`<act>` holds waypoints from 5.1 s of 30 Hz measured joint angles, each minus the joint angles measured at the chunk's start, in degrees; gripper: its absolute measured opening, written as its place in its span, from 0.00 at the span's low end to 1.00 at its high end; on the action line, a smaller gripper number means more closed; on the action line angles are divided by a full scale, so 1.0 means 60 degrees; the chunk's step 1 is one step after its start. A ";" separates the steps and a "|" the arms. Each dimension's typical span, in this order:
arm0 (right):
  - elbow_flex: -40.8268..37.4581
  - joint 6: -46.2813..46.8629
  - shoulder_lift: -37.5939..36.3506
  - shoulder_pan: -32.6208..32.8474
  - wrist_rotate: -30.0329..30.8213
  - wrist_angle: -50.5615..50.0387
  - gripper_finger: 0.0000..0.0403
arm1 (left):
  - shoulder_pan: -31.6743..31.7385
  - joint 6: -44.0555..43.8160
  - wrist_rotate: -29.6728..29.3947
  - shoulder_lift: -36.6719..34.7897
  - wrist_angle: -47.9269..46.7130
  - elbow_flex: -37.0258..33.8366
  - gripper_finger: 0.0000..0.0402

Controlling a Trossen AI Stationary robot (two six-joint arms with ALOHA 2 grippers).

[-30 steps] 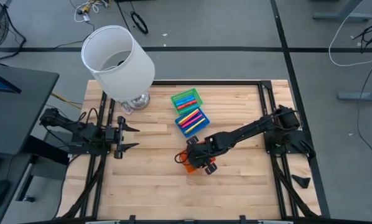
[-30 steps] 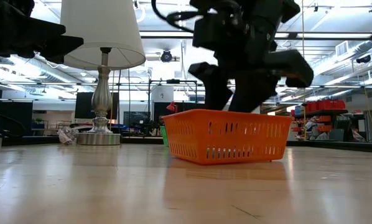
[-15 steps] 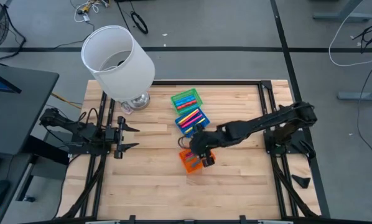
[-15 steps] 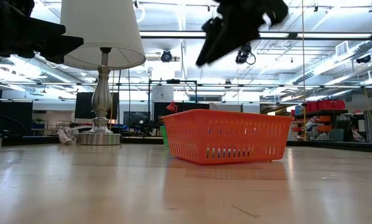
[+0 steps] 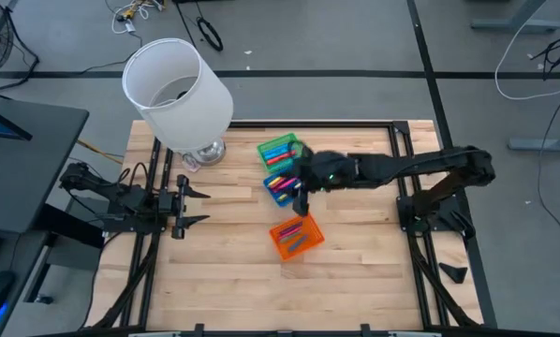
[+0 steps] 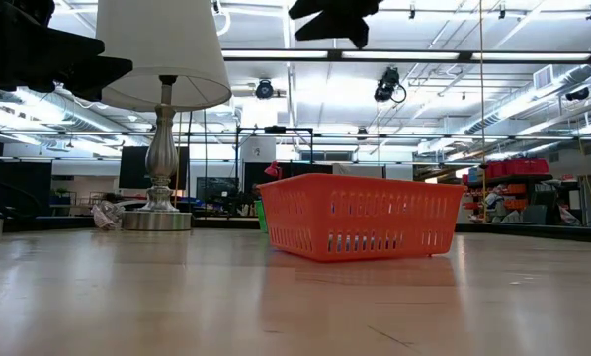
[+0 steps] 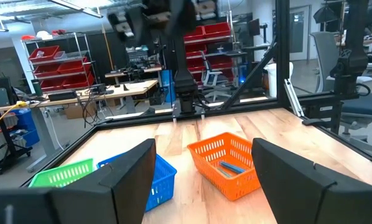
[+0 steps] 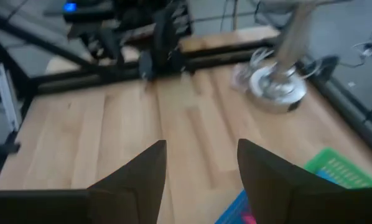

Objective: Pick & Place Markers
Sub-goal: Return to Home Position

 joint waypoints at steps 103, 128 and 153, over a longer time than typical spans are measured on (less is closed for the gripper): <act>-1.2193 -0.0604 -1.4342 -0.2699 0.0015 0.3014 0.49 | 0.0000 0.0002 0.0000 0.0004 0.0000 -0.0001 0.68; -1.2193 -0.0600 -1.4335 -0.2703 0.0012 0.3014 0.49 | 0.0003 -0.0001 0.0000 0.0001 0.0000 0.0000 0.68; -1.2193 -0.0600 -1.4335 -0.2700 0.0014 0.3014 0.49 | 0.0004 -0.0002 0.0000 0.0002 0.0000 -0.0002 0.68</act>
